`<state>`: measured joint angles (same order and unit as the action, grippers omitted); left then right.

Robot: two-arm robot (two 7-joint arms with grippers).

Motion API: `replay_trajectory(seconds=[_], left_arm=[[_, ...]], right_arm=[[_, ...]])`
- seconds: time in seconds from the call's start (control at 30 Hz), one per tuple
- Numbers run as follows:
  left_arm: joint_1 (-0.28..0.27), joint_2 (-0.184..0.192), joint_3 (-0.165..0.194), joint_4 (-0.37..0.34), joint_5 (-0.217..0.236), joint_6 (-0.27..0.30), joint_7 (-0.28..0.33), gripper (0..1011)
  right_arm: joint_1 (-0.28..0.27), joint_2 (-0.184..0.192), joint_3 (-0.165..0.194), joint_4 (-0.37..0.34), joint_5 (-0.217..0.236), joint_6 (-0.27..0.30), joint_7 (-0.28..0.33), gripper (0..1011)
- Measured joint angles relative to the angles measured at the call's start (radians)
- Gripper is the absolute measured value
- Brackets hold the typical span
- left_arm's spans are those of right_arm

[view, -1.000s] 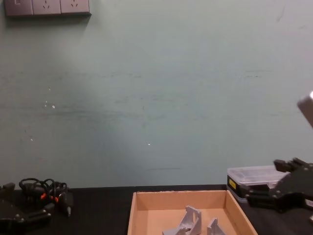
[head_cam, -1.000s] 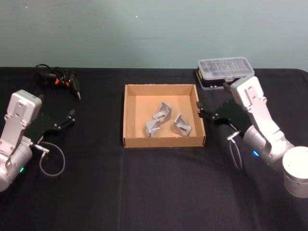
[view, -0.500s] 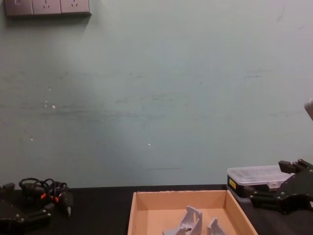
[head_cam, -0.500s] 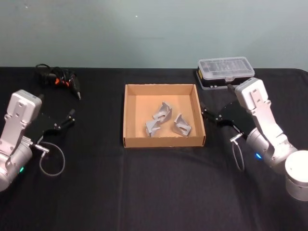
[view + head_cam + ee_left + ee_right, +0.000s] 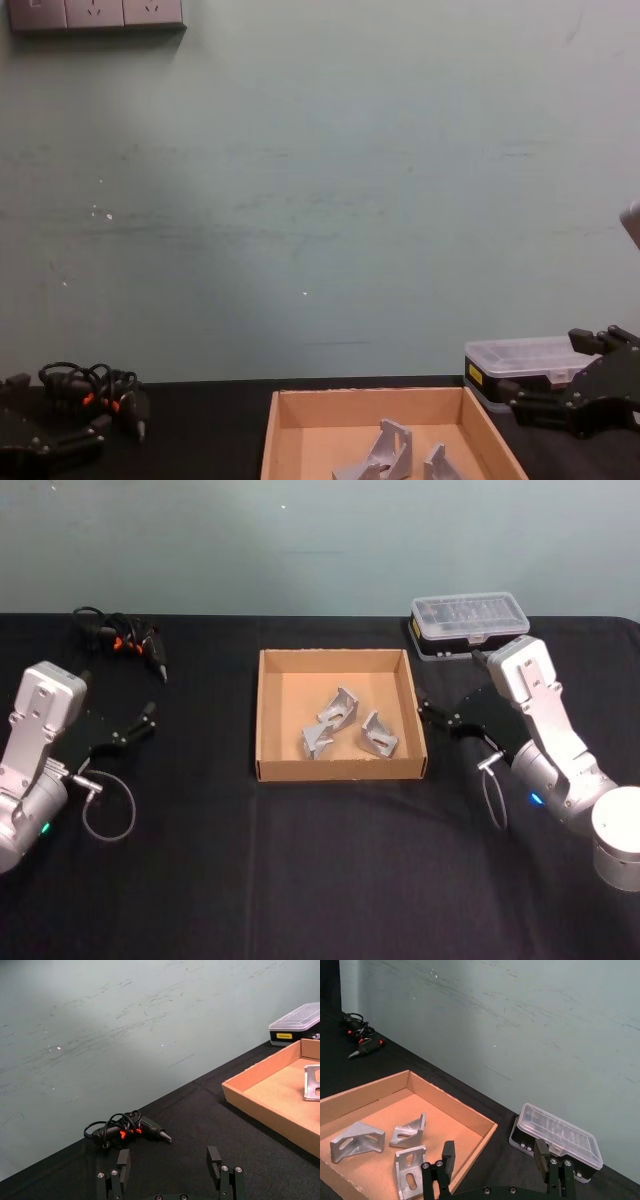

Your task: Use one hand to pick up the angle iron from the table and place it into the box.

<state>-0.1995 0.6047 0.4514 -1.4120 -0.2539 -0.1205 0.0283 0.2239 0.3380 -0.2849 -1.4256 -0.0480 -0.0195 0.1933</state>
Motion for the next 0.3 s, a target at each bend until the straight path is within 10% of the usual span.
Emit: replay_trajectory(seconds=[0.3], left_arm=[[0.0,0.0,0.0,0.0,0.0,0.0,0.0,1000]], right_arm=[[0.001,0.0,-0.001,0.0,0.0,0.001,0.001,1003]])
